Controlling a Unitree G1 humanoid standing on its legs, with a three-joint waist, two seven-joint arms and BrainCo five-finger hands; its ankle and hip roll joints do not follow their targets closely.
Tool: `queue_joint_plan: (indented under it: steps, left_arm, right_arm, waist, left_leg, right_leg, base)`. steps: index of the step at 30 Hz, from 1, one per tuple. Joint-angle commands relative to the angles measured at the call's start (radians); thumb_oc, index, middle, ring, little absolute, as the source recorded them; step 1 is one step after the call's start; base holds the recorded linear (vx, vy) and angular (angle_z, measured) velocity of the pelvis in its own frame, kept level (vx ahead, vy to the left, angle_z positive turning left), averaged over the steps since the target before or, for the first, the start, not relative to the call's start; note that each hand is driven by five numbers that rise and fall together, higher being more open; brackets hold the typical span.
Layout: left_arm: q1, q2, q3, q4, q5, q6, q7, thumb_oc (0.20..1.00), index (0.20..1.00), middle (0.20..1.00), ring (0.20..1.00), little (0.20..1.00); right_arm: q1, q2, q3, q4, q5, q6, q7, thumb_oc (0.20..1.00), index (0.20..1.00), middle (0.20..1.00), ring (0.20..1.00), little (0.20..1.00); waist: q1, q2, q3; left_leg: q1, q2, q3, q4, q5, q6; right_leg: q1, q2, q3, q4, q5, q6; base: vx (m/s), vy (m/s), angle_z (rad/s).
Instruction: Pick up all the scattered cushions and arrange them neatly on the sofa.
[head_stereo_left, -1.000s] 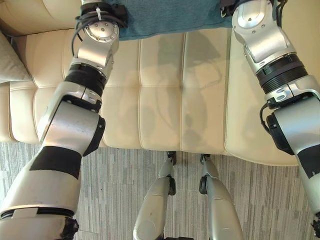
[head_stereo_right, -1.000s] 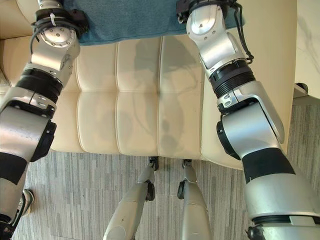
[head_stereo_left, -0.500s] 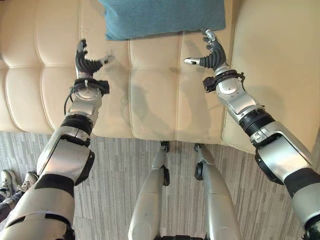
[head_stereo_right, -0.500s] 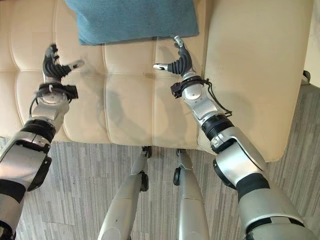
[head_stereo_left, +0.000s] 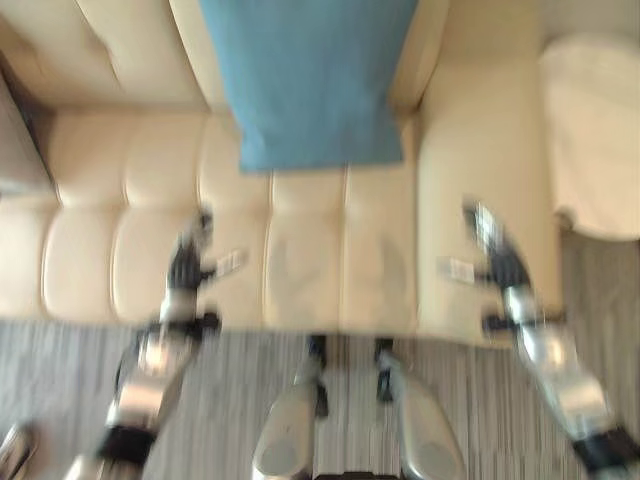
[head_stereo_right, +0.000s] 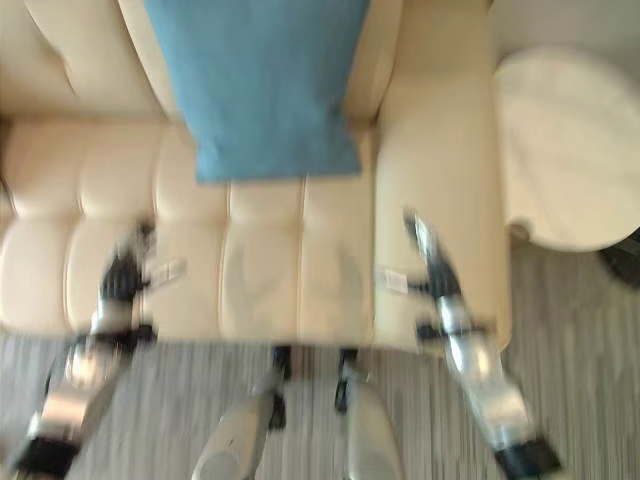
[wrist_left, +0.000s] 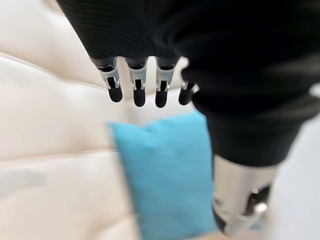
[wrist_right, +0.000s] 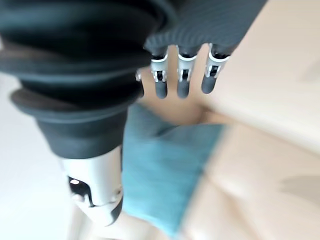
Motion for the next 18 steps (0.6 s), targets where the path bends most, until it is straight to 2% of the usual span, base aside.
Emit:
queue_joint_plan:
  steps: [1, 2, 3, 4, 9, 10, 11, 12, 13, 16, 18]
  left_arm:
    - [-0.184, -0.012, 0.038, 0.201, 0.13, 0.014, -0.103, 1.0, 1.0, 1.0, 1.0, 1.0]
    - [-0.115, -0.031, 0.041, 0.239, 0.173, 0.029, -0.132, 1.0, 1.0, 1.0, 1.0, 1.0]
    - [-0.113, -0.031, 0.041, 0.239, 0.174, 0.028, -0.131, 1.0, 1.0, 1.0, 1.0, 1.0]
    - [-0.07, -0.057, 0.037, 0.309, 0.209, 0.032, -0.137, 1.0, 1.0, 1.0, 1.0, 1.0]
    - [-0.034, -0.084, 0.037, 0.392, 0.273, 0.039, -0.118, 1.0, 1.0, 1.0, 1.0, 1.0]
    - [-0.041, -0.088, 0.032, 0.406, 0.276, 0.041, -0.107, 1.0, 1.0, 1.0, 1.0, 1.0]
    - [-0.053, -0.086, 0.026, 0.4, 0.274, 0.043, -0.106, 1.0, 1.0, 1.0, 1.0, 1.0]
    - [-0.054, -0.086, 0.026, 0.4, 0.274, 0.043, -0.106, 1.0, 1.0, 1.0, 1.0, 1.0]
    - [-0.069, -0.083, 0.023, 0.406, 0.278, 0.046, -0.093, 1.0, 1.0, 1.0, 1.0, 1.0]
    - [-0.083, -0.081, 0.018, 0.41, 0.266, 0.05, -0.089, 1.0, 1.0, 1.0, 1.0, 1.0]
    - [-0.082, -0.088, 0.025, 0.408, 0.248, 0.054, -0.074, 1.0, 1.0, 1.0, 1.0, 1.0]
  right_arm:
    - [-0.261, 0.0, -0.001, 0.222, -0.008, -0.019, 0.136, 1.0, 1.0, 1.0, 1.0, 1.0]
    - [-0.191, 0.003, -0.02, 0.271, -0.058, -0.006, 0.145, 1.0, 1.0, 1.0, 1.0, 1.0]
    - [-0.19, 0.003, -0.019, 0.271, -0.058, -0.007, 0.144, 1.0, 1.0, 1.0, 1.0, 1.0]
    - [-0.142, 0.029, -0.035, 0.366, -0.09, 0.0, 0.14, 1.0, 1.0, 1.0, 1.0, 1.0]
    - [-0.117, 0.051, -0.037, 0.489, -0.123, 0.02, 0.124, 1.0, 1.0, 1.0, 1.0, 1.0]
    - [-0.123, 0.068, -0.033, 0.521, -0.119, 0.026, 0.12, 1.0, 1.0, 1.0, 1.0, 1.0]
    - [-0.135, 0.076, -0.025, 0.539, -0.107, 0.028, 0.117, 1.0, 1.0, 1.0, 1.0, 1.0]
    - [-0.137, 0.077, -0.025, 0.539, -0.107, 0.028, 0.117, 1.0, 1.0, 1.0, 1.0, 1.0]
    - [-0.141, 0.088, -0.021, 0.56, -0.098, 0.029, 0.113, 1.0, 1.0, 1.0, 1.0, 1.0]
    - [-0.134, 0.101, -0.012, 0.575, -0.089, 0.032, 0.115, 1.0, 1.0, 1.0, 1.0, 1.0]
    - [-0.133, 0.117, 0.002, 0.591, -0.088, 0.036, 0.112, 1.0, 1.0, 1.0, 1.0, 1.0]
  waist:
    - [-0.035, 0.01, -0.006]
    - [-0.047, 0.012, -0.038]
    - [-0.046, 0.012, -0.037]
    - [-0.062, 0.01, -0.058]
    - [-0.07, 0.008, -0.088]
    - [-0.073, 0.005, -0.081]
    - [-0.07, 0.01, -0.071]
    - [-0.07, 0.01, -0.07]
    - [-0.064, 0.016, -0.062]
    - [-0.048, 0.021, -0.069]
    - [-0.025, 0.02, -0.081]
  left_leg:
    - [0.049, -0.02, 0.031, -0.012, -0.054, -0.022]
    - [0.09, -0.022, 0.042, -0.018, -0.064, -0.018]
    - [0.093, -0.021, 0.043, -0.02, -0.064, -0.018]
    - [0.135, -0.021, 0.052, -0.031, -0.074, -0.018]
    - [0.209, -0.02, 0.099, -0.076, -0.076, -0.009]
    - [0.216, -0.011, 0.104, -0.081, -0.07, -0.007]
    - [0.214, 0.003, 0.107, -0.082, -0.058, -0.005]
    - [0.214, 0.002, 0.108, -0.082, -0.058, -0.005]
    - [0.201, 0.014, 0.105, -0.077, -0.044, -0.001]
    - [0.181, 0.031, 0.093, -0.072, -0.021, 0.0]
    - [0.151, 0.045, 0.076, -0.071, 0.01, -0.01]
  right_leg:
    - [0.09, -0.063, 0.001, -0.099, 0.043, 0.136]
    - [0.118, -0.056, 0.007, -0.103, 0.045, 0.14]
    - [0.121, -0.056, 0.008, -0.104, 0.045, 0.14]
    - [0.148, -0.053, 0.017, -0.105, 0.052, 0.148]
    - [0.174, -0.041, 0.042, -0.116, 0.071, 0.16]
    - [0.157, -0.037, 0.043, -0.081, 0.089, 0.17]
    - [0.146, -0.026, 0.043, -0.025, 0.072, 0.172]
    - [0.144, -0.026, 0.044, -0.02, 0.07, 0.172]
    - [0.147, -0.015, 0.042, 0.061, 0.033, 0.171]
    - [0.19, 0.002, 0.039, 0.173, -0.044, 0.144]
    - [0.202, 0.03, 0.06, 0.256, -0.061, 0.13]
  base:
    - [0.17, 0.175, -0.3]
    - [0.1, 0.112, -0.38]
    - [0.1, 0.11, -0.41]
    - [0.03, 0.051, -0.46]
    - [-0.02, 0.075, -0.48]
    - [-0.16, -0.024, -0.67]
    - [-0.17, -0.025, -0.46]
    - [-0.19, -0.021, -0.11]
    - [-0.17, -0.027, 0.01]
    - [-0.21, -0.082, 0.11]
    - [-0.25, -0.195, 0.21]
